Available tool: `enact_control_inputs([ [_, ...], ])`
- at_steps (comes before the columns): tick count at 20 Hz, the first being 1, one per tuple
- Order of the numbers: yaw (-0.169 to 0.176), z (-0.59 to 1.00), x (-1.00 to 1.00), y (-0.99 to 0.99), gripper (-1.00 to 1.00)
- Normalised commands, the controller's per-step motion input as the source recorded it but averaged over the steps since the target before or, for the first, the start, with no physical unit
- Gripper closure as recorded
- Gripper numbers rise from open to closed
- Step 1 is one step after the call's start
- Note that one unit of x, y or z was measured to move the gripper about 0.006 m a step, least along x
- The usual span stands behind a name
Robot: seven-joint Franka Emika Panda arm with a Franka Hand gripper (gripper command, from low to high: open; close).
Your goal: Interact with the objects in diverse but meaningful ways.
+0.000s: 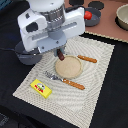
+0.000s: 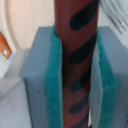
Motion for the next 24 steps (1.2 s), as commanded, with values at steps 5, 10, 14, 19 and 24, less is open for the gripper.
enact_control_inputs([
  [5,-0.049,0.12,0.83,0.19,1.0],
  [10,-0.047,0.02,0.71,0.13,1.0],
  [14,-0.018,-0.05,0.5,0.03,1.0],
  [19,0.0,-0.13,0.37,0.0,1.0],
  [24,0.0,-0.11,0.37,0.0,1.0],
])
